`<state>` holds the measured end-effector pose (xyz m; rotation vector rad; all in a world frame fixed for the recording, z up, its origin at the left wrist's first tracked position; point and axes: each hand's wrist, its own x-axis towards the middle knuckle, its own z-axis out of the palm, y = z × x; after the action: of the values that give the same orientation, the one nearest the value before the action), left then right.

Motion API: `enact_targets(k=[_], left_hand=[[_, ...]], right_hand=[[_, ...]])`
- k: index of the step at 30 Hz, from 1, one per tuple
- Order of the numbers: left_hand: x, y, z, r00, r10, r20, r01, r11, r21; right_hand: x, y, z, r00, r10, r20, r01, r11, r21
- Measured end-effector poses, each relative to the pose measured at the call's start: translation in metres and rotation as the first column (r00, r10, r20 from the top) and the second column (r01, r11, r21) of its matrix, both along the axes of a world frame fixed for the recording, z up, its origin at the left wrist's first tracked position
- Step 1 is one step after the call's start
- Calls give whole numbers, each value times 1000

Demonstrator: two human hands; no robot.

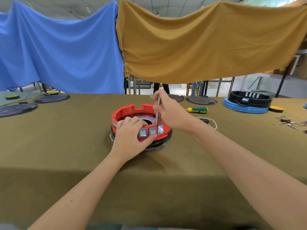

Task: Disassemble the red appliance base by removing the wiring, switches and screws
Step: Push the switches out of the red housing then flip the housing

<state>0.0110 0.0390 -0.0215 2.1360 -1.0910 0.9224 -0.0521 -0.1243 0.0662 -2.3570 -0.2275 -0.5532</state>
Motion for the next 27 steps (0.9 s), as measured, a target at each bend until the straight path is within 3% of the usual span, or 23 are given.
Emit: enact_targets(k=[4, 8, 10, 14, 19, 23, 27], left_hand=[[1, 0, 0, 1000, 2, -2, -2, 1000, 7], [2, 1, 0, 1000, 0, -14, 0, 1000, 13], [1, 1, 0, 1000, 0, -17, 0, 1000, 8], [0, 0, 1, 1000, -4, -3, 4, 1000, -2], [1, 0, 1, 1000, -12, 0, 12, 1000, -11], [2, -1, 0, 1000, -2, 8, 2, 1000, -8], [3, -1, -1, 1000, -6, 13, 6, 1000, -21]], right_hand=[[14, 2, 15, 987, -7, -163, -11, 994, -110], [23, 7, 21, 962, -28, -273, -3, 994, -113], [21, 7, 16, 976, -23, -217, 5, 996, -84], [7, 1, -3, 998, 7, -57, 2, 989, 146], [3, 2, -11, 998, -14, 68, 9, 997, 78], [1, 3, -16, 996, -43, 77, 36, 996, 84], [4, 8, -12, 996, -26, 81, 27, 1000, -15]])
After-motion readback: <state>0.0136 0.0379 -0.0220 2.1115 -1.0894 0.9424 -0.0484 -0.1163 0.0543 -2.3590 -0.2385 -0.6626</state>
